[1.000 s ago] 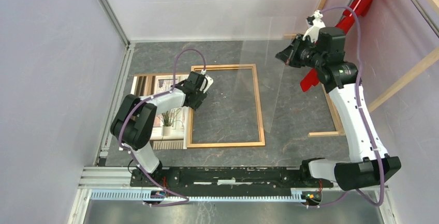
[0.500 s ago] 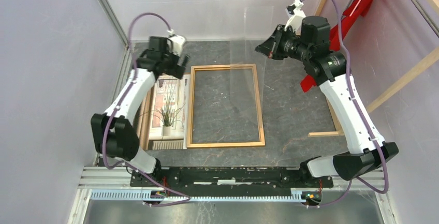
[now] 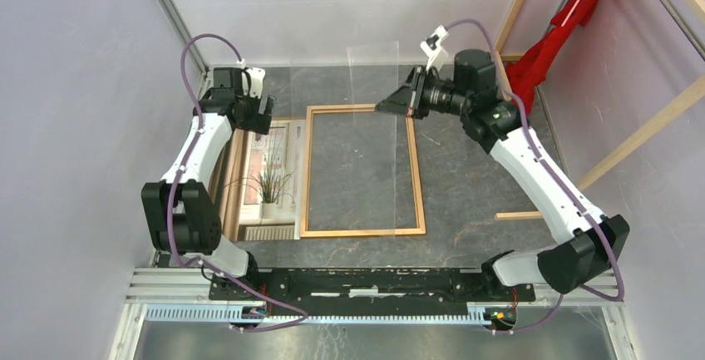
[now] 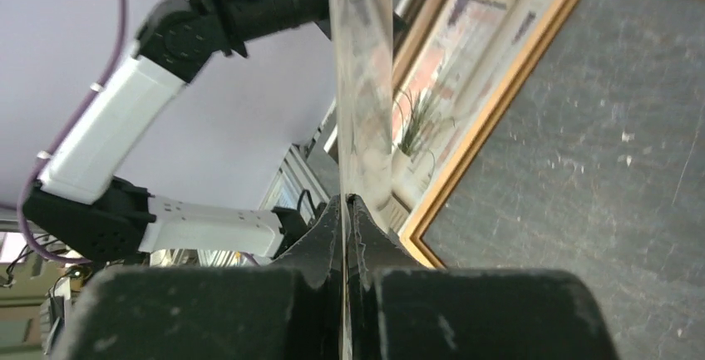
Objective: Put the photo into the frame
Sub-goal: Place the photo frame item in the photo frame.
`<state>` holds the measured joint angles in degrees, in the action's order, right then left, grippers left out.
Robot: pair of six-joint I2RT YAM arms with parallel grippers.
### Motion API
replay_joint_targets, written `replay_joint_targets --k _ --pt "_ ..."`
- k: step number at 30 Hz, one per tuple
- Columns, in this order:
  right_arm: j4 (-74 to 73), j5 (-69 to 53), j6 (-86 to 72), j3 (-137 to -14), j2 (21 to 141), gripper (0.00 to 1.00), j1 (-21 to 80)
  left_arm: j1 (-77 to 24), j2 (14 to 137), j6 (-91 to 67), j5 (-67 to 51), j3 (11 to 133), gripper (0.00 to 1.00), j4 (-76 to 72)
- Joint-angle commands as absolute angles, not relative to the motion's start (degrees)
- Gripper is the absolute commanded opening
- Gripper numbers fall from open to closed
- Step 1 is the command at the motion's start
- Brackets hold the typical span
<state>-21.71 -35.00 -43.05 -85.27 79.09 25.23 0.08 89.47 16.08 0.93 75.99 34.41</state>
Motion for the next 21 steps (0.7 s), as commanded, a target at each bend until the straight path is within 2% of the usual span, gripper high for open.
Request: replay_joint_targets --k 1,7,10,16,18,21 --pt "-10.79 -39.21 -46.25 -72.61 77.82 0.00 24.73 -0.09 87.04 14.65 1.04 73.42 1.00 32.82" --pt "-1.14 -39.74 -46.15 -58.38 81.16 0.00 23.00 -0.09 86.02 17.01 2.15 69.72 1.00 32.06" --pt "-0.42 -40.00 -44.75 -56.24 84.24 0.00 22.01 -0.09 85.83 18.18 0.45 67.76 1.00 32.14" --pt "-0.46 -37.61 -41.71 -55.14 89.14 0.08 20.28 -0.09 85.96 20.83 -2.77 63.09 1.00 32.17" --pt "1.30 -37.58 -41.74 -54.85 90.97 0.13 19.90 -0.09 85.87 21.30 -3.77 61.81 1.00 32.21" --pt "2.28 -37.86 -41.84 -54.32 93.16 0.31 19.77 -0.99 85.63 21.79 -4.81 60.02 1.00 32.36"
